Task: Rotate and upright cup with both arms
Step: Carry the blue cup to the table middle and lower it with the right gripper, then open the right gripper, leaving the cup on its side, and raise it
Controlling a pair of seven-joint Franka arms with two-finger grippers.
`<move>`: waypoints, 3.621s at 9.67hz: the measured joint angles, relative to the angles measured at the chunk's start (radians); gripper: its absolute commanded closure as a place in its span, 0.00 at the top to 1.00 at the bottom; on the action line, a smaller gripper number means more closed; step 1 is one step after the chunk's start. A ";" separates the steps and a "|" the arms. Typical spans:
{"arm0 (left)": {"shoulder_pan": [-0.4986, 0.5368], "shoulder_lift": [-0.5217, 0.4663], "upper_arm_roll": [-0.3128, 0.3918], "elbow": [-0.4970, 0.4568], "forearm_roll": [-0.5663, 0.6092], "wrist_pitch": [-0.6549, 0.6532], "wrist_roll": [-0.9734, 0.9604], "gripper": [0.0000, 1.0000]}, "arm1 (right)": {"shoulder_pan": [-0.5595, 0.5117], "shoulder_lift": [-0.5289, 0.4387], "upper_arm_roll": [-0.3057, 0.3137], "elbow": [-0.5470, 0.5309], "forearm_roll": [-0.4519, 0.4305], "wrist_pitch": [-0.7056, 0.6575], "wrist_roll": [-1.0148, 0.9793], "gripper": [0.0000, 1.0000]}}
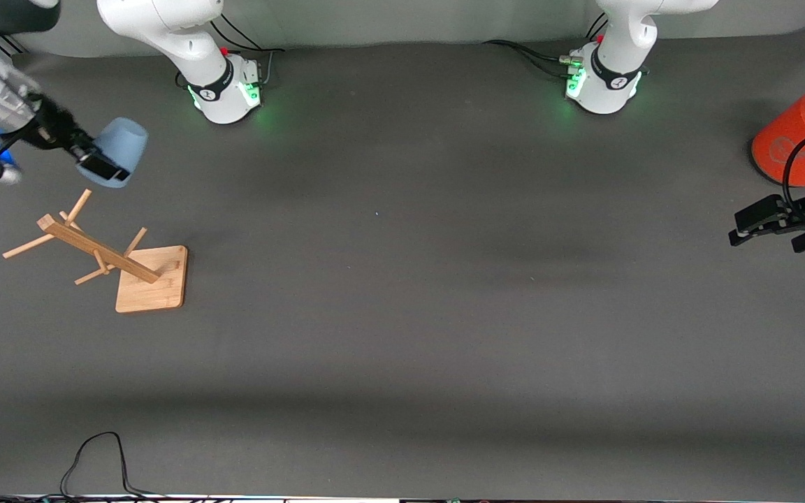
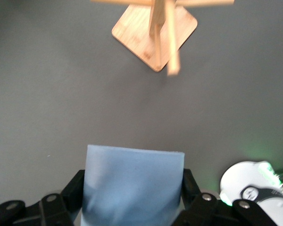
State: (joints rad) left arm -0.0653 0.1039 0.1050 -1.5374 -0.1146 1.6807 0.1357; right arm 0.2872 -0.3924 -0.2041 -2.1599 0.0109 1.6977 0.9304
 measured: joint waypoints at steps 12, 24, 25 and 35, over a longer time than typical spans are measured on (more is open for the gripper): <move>0.006 0.029 -0.001 0.000 0.000 -0.022 0.008 1.00 | 0.772 0.911 0.010 0.733 0.034 0.092 1.302 0.59; 0.004 0.046 -0.006 0.004 0.000 -0.006 0.023 1.00 | 0.845 1.364 0.011 0.983 0.034 0.225 1.604 1.00; 0.001 0.046 -0.006 0.004 0.000 0.000 0.023 1.00 | 0.845 1.368 0.011 0.988 0.034 0.225 1.608 1.00; 0.017 0.104 0.006 0.002 0.028 0.066 0.025 1.00 | 0.842 1.260 -0.002 1.039 0.048 0.074 1.594 1.00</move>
State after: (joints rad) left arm -0.0484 0.2081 0.1107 -1.5351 -0.0870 1.7466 0.1604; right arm 1.1290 0.8679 -0.2057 -1.1212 0.0585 1.7717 2.5248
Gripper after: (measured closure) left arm 0.000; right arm 0.000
